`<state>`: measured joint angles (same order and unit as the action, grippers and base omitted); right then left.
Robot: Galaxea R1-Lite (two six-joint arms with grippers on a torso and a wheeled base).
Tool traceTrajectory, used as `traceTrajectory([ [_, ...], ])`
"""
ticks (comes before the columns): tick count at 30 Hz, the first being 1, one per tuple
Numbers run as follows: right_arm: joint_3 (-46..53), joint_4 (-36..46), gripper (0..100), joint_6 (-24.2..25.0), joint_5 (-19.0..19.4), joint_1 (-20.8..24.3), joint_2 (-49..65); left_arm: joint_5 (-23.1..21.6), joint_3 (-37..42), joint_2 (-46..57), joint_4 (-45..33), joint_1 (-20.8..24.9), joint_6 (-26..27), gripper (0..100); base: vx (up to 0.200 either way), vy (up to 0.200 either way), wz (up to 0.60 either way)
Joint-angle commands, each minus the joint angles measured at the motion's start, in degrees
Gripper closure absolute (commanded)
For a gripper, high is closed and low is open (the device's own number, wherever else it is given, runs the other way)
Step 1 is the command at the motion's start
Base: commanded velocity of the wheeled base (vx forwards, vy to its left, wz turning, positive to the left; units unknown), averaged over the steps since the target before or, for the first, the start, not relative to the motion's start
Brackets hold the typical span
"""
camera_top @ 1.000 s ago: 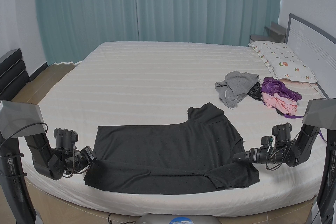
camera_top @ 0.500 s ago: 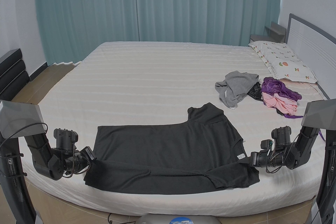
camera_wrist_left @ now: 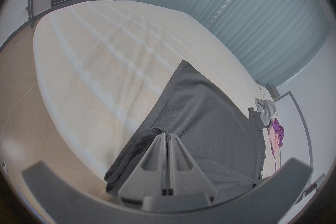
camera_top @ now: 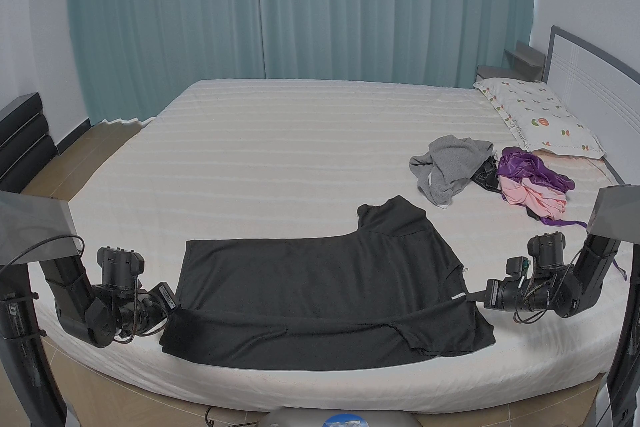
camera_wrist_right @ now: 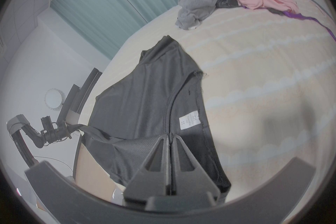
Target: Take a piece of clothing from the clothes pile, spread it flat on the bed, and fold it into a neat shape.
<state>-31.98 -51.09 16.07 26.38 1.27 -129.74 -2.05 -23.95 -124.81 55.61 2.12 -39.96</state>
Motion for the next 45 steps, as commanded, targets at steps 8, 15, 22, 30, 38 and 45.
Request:
traceTrajectory([
  [8, 9.7, -0.1, 100, 0.7, 1.1, -1.4, 13.2, 0.1, 4.3, 6.4, 0.1, -0.2, 0.1, 100, 0.000, 0.000, 0.00],
  [15, 14.9, -0.1, 100, 0.7, 4.9, -2.7, 20.3, 0.1, 6.8, 10.6, -0.1, -0.3, 0.1, 100, 0.000, 0.000, 0.00],
  [22, 15.6, -0.1, 100, 0.8, 5.6, -3.6, 22.6, 0.1, 9.9, 14.7, -0.5, -1.7, 0.5, 100, 0.000, 0.000, 0.00],
  [30, 17.8, -0.1, 100, 0.3, 7.1, -4.2, 22.9, -0.7, 13.2, 14.3, -0.2, -1.8, 1.7, 100, 0.000, 0.000, 0.00],
  [38, 20.6, -0.1, 100, 0.1, 8.2, -4.3, 25.9, -0.7, 15.9, 17.1, -0.2, -1.9, 3.3, 100, 0.000, 0.000, 0.00],
  [45, 21.4, -0.1, 100, -0.6, 7.8, -3.6, 26.6, -0.8, 16.7, 21.4, 0.1, -2.7, 4.3, 100, 0.000, 0.000, 0.00],
])
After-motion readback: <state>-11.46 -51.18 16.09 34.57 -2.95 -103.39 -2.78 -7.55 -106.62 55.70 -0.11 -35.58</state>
